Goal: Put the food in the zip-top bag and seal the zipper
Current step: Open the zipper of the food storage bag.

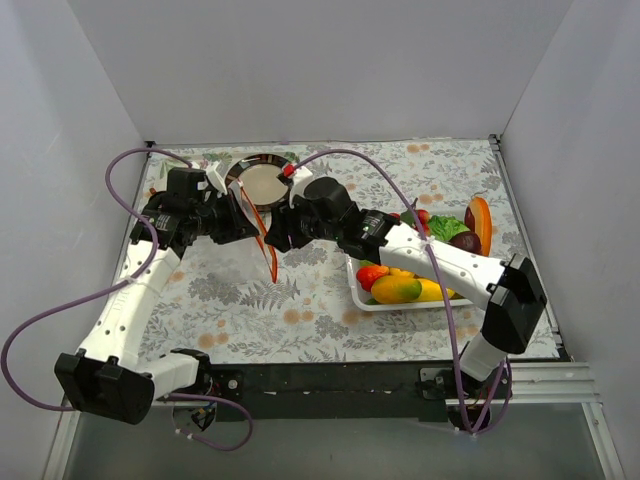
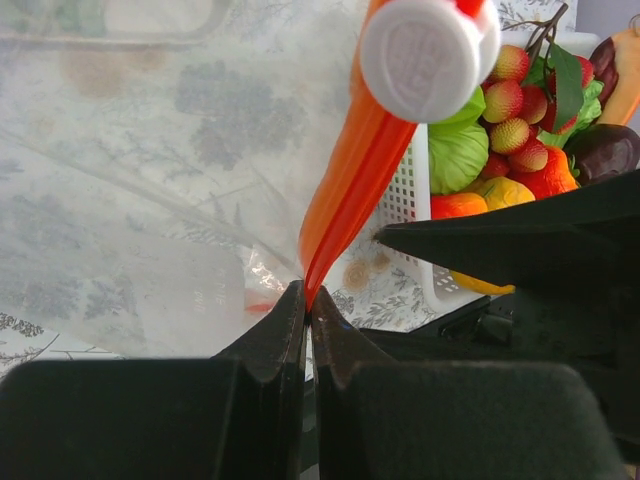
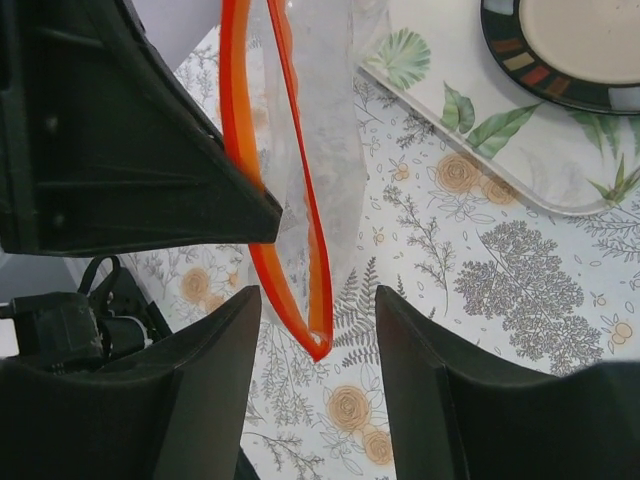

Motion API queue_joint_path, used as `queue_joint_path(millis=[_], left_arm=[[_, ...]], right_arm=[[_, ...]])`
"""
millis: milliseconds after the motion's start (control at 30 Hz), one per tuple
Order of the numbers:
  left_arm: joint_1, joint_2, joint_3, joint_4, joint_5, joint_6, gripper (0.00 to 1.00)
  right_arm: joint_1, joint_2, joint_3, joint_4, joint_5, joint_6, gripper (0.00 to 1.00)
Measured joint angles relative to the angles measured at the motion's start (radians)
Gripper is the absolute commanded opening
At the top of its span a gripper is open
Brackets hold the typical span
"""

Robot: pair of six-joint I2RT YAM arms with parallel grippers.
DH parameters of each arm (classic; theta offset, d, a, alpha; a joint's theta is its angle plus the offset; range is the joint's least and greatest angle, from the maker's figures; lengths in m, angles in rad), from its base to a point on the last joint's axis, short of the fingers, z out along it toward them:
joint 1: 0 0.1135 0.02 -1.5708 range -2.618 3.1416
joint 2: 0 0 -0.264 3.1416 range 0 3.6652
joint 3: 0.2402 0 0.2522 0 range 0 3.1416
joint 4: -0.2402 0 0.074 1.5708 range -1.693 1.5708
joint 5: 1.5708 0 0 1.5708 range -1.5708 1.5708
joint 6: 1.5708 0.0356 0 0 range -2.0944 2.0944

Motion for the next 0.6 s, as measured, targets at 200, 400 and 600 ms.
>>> queue_joint_path(millis=[200,400,600], left_arm=[[0.0,0.013,0.0,0.013,0.025,0.002,0.0],[0.0,0.02,0.0,0.012,0.029,0.007,0.0],[0.0,0.02,0.0,0.0,0.035,0.014,0.0]], right_arm=[[0.0,0.057,-0.001,0.016,-0.002,0.006,0.52],[0.0,0.077,-0.014,0.058,-0.01,0.011,0.24],[-0.007,0.091,-0.016,0.058,0.007,0.013,0.01]])
